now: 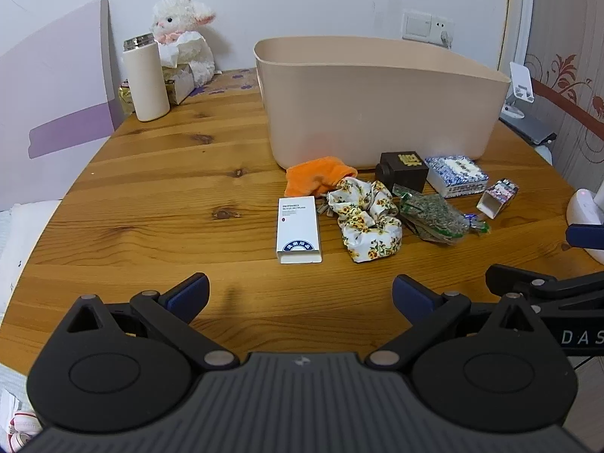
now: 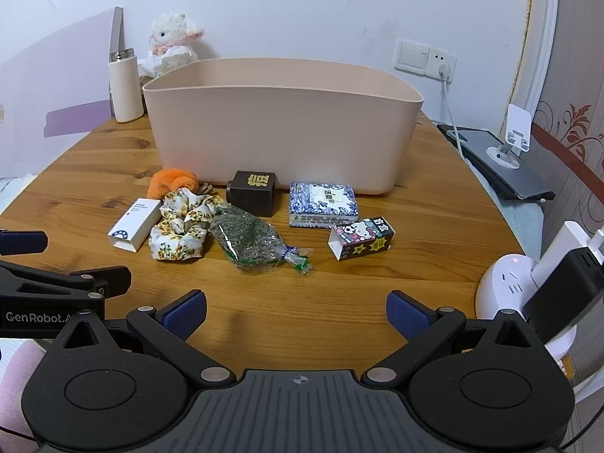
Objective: Organize objects
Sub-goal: 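Reach the left tool to the white box while the right tool reaches the green bag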
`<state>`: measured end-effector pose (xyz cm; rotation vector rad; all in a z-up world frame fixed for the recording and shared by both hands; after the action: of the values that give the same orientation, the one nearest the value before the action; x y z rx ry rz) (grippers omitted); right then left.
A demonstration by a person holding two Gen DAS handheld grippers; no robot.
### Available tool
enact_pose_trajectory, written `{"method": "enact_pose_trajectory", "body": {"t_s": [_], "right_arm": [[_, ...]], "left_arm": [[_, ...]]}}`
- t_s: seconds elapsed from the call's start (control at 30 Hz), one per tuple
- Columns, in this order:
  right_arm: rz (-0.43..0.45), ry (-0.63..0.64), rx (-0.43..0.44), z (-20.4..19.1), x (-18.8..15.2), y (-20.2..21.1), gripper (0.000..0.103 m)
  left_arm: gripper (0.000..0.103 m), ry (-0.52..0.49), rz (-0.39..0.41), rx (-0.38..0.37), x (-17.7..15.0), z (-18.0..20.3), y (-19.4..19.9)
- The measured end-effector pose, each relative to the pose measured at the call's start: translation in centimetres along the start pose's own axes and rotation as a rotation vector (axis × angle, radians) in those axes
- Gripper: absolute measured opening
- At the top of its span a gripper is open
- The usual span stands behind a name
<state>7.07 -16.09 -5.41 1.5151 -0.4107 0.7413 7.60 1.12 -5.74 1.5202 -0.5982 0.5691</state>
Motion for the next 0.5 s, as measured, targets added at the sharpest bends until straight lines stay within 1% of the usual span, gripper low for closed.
{"method": "enact_pose_trajectory", "body": {"t_s": [0.23, 0.43, 0.5], "right_arm": [[-0.021, 0.007, -0.014, 0.0, 0.3, -2.0, 0.103], [-0.043, 0.024, -0.05, 0.3, 0.8, -3.8, 0.103], [-0.048, 0.03, -0.047, 0.2, 1.0, -4.3, 0.103]], "left_arm": [[0.103, 0.003, -0.036, -0.013, 0.2, -0.3, -2.1], [0.103, 0.006, -0.055, -0.019, 0.9, -0.7, -3.6], [0.103, 0.009, -0.06, -0.02, 1.2, -1.0, -4.1]]}}
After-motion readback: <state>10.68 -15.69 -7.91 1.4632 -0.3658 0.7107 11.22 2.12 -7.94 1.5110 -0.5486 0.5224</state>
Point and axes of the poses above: each gripper's, at about its wrist camera, not at the fingertips, and y roughly against the way its jaws point, z to its right, x to its top, the point moved 5 cm from there along -y, roughly the way its jaws point, and after that the axes turned 5 degrees about -z, right-handed, at the moved point
